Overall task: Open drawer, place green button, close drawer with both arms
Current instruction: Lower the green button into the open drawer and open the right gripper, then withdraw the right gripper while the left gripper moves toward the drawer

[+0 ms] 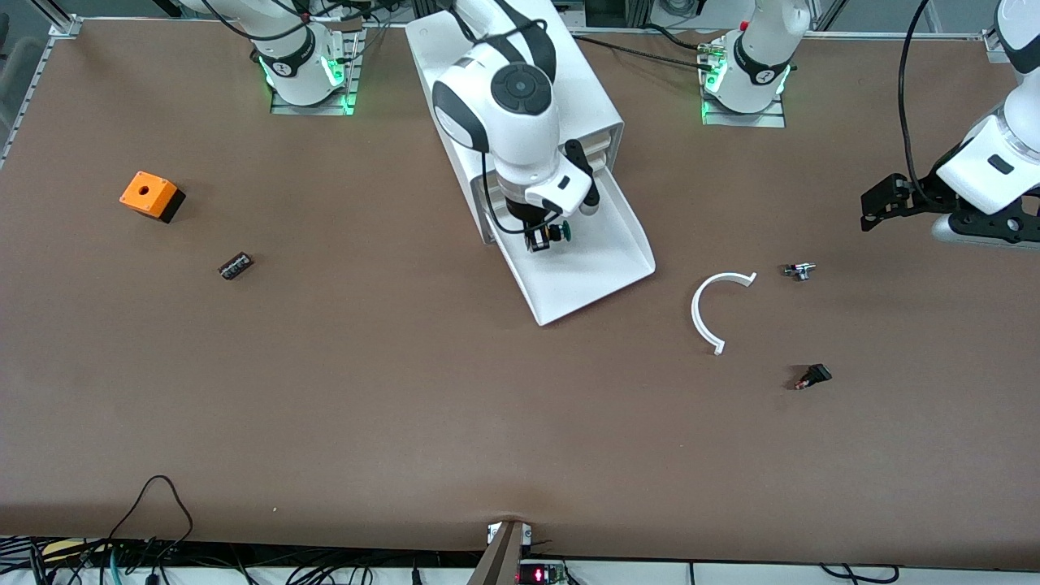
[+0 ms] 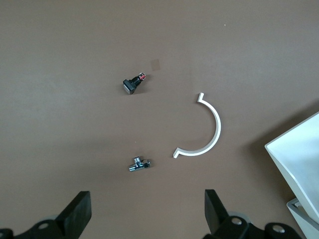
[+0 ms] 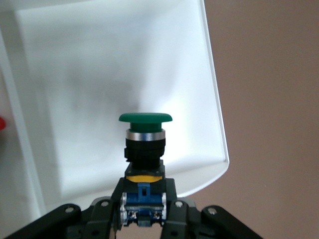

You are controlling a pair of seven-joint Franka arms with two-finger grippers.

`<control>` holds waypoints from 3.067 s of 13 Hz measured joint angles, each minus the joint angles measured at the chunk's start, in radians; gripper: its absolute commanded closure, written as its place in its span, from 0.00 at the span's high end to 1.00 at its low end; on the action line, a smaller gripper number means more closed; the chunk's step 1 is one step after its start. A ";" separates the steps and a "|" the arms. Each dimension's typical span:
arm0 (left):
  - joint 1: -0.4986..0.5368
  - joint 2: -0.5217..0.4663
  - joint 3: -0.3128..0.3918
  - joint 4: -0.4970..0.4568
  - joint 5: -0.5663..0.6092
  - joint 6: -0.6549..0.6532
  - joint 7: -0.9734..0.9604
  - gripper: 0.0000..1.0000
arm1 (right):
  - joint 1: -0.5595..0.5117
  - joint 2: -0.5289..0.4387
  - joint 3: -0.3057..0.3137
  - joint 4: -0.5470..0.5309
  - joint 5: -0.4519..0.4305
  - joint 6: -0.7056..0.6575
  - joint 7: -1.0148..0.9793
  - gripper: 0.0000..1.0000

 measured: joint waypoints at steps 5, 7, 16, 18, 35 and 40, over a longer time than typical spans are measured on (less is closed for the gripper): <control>0.000 0.000 0.000 0.000 0.000 -0.001 -0.032 1.00 | 0.067 0.111 -0.041 0.108 -0.001 0.005 -0.005 0.24; 0.000 0.000 0.000 0.000 0.000 -0.002 -0.033 1.00 | 0.083 0.148 -0.054 0.126 -0.001 0.005 -0.007 0.24; 0.001 0.003 0.000 0.000 -0.001 -0.010 -0.041 1.00 | 0.090 0.228 -0.068 0.138 -0.001 0.099 -0.017 1.00; 0.001 0.003 0.000 0.000 -0.001 -0.010 -0.043 1.00 | 0.090 0.228 -0.068 0.144 -0.001 0.099 -0.016 1.00; -0.005 0.171 -0.066 0.008 -0.181 -0.033 -0.283 1.00 | -0.031 -0.067 -0.273 0.244 0.157 -0.232 0.509 1.00; -0.033 0.331 -0.120 0.012 -0.195 0.128 -0.310 1.00 | -0.187 -0.122 -0.289 0.110 0.159 -0.265 0.805 1.00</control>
